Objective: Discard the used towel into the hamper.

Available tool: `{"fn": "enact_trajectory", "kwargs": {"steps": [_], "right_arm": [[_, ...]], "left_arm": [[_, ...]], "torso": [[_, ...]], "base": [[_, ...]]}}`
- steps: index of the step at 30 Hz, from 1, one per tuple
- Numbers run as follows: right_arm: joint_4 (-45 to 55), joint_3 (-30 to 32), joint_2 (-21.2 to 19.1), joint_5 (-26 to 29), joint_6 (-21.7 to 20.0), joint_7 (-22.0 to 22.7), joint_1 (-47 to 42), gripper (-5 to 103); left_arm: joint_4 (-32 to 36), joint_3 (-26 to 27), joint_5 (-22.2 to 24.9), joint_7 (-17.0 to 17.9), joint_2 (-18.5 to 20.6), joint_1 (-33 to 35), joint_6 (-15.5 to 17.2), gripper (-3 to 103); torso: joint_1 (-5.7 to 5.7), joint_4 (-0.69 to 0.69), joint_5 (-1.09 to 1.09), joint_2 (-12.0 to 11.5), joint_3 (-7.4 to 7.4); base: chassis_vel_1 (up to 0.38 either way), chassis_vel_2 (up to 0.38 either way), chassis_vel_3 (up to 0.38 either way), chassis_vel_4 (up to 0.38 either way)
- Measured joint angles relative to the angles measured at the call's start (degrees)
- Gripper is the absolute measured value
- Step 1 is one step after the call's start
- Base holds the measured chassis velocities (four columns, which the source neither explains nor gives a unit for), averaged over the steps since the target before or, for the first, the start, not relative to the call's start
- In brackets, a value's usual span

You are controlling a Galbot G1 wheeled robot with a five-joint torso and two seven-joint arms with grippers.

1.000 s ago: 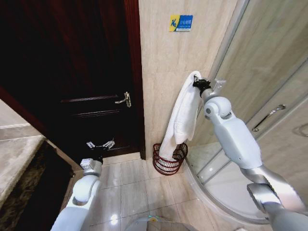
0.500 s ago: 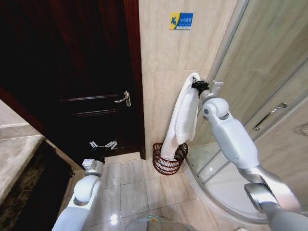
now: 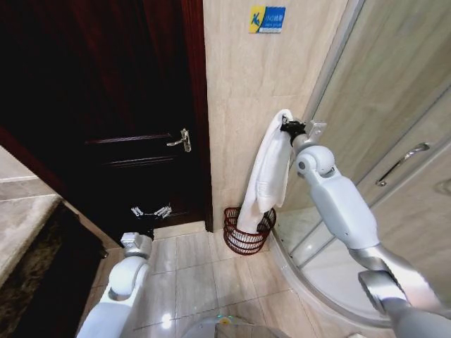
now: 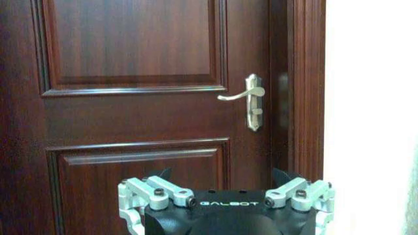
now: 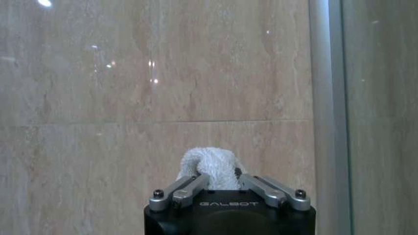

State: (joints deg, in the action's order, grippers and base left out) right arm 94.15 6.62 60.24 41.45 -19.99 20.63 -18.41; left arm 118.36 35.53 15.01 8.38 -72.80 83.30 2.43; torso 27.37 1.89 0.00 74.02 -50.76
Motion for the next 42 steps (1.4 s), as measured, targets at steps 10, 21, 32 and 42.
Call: {"fn": "enact_trajectory", "kwargs": {"steps": [10,21,32,42], "right_arm": [[0.59,0.08,-0.06,-0.1,0.01,-0.02,-0.81,5],[1.06,0.03,0.1,-0.33,0.03,0.16,-1.93,5],[1.07,0.11,0.45,-0.92,0.18,0.15,-3.21,5],[-0.05,0.24,1.69,-1.23,0.83,0.17,-3.78,5]], "left_arm": [[0.05,0.06,-0.01,0.0,-0.04,0.09,-0.02,100],[0.47,0.33,-0.09,-0.04,-0.02,0.51,-0.13,100],[0.81,0.42,-0.08,-0.08,-0.05,0.94,-0.19,100],[1.13,0.57,-0.06,-0.11,0.01,1.26,-0.3,100]], "torso": [[-1.33,0.0,0.0,-2.93,1.6],[-3.01,0.0,0.0,-6.71,3.7],[-4.41,0.0,0.0,-9.81,5.38],[-5.69,0.0,0.0,-12.68,6.97]], "base": [[0.0,0.0,0.0,0.0],[0.0,0.0,0.0,0.0],[0.0,0.0,0.0,0.0],[0.0,0.0,0.0,0.0]]}}
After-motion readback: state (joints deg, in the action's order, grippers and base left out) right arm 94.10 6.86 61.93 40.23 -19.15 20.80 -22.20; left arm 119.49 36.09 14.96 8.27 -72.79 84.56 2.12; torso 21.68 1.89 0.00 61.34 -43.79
